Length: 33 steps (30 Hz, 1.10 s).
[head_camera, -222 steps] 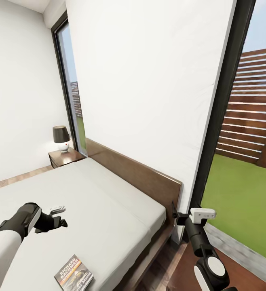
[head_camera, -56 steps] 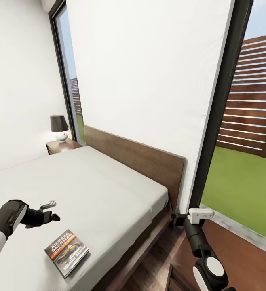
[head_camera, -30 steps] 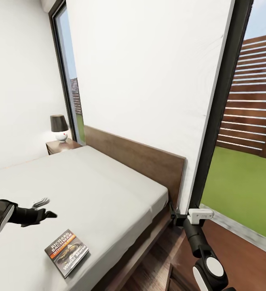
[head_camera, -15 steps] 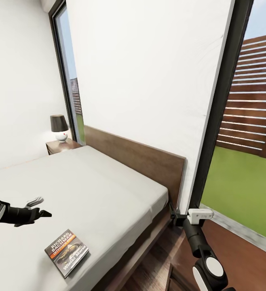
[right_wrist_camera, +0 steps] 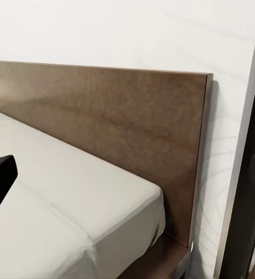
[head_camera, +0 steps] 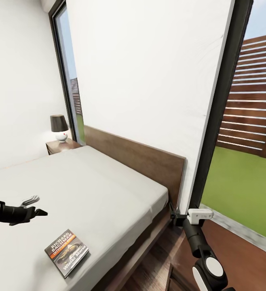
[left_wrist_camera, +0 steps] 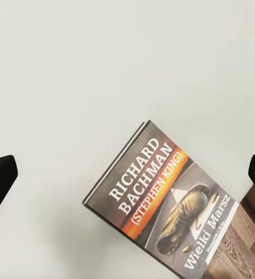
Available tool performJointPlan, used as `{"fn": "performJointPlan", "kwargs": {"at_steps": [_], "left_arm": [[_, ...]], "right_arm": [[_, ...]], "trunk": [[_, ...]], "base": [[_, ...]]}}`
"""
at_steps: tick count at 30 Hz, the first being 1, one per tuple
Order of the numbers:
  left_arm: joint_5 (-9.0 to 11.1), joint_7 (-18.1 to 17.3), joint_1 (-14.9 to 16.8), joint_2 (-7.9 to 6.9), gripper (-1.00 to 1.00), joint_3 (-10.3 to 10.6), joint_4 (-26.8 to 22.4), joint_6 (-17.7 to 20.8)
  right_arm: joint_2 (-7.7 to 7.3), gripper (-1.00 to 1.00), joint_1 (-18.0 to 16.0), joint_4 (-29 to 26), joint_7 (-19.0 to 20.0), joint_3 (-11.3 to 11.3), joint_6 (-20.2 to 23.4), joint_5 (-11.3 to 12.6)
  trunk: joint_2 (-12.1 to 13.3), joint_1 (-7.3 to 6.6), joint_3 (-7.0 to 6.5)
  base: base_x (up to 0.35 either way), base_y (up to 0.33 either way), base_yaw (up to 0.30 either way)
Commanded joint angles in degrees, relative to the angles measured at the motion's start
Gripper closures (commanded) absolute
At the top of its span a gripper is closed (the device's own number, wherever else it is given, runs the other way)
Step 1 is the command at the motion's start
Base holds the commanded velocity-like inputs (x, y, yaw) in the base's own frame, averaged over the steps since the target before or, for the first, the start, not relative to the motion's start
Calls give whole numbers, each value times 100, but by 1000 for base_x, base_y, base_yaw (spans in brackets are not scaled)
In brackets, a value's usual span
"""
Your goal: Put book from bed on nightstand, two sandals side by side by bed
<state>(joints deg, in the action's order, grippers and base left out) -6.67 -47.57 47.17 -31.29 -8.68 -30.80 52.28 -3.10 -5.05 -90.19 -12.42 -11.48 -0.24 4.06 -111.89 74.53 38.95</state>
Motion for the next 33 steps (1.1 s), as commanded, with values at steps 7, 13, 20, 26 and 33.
{"fn": "performJointPlan", "kwargs": {"at_steps": [7, 13, 20, 26, 33], "left_arm": [[-61, -61, 8, -7, -100, -36, -19, 60], [-60, -61, 11, -15, -100, -37, -28, 64], [-61, -60, 11, -17, -100, -37, -36, 63], [-53, -64, 11, -11, -100, -37, -39, 63], [-47, -67, 11, -9, -100, -37, -40, 60]], "right_arm": [[-7, -100, -5, 0, -41, -18, -2, 42], [-10, -100, -5, 1, -41, -16, -2, 41], [-11, -100, -5, 1, -41, -19, -2, 41], [-9, -100, -5, 1, -41, -20, -2, 38], [-8, -100, -5, -9, -41, -20, -9, 35]], "trunk": [[-3, -1, 6], [-3, -1, 6], [-3, -1, 6], [-203, 109, 96], [-484, 263, 222]], "base": [[0, 0, 0], [0, 0, 0], [0, 0, 0], [0, 0, 0], [0, 0, 0]]}}
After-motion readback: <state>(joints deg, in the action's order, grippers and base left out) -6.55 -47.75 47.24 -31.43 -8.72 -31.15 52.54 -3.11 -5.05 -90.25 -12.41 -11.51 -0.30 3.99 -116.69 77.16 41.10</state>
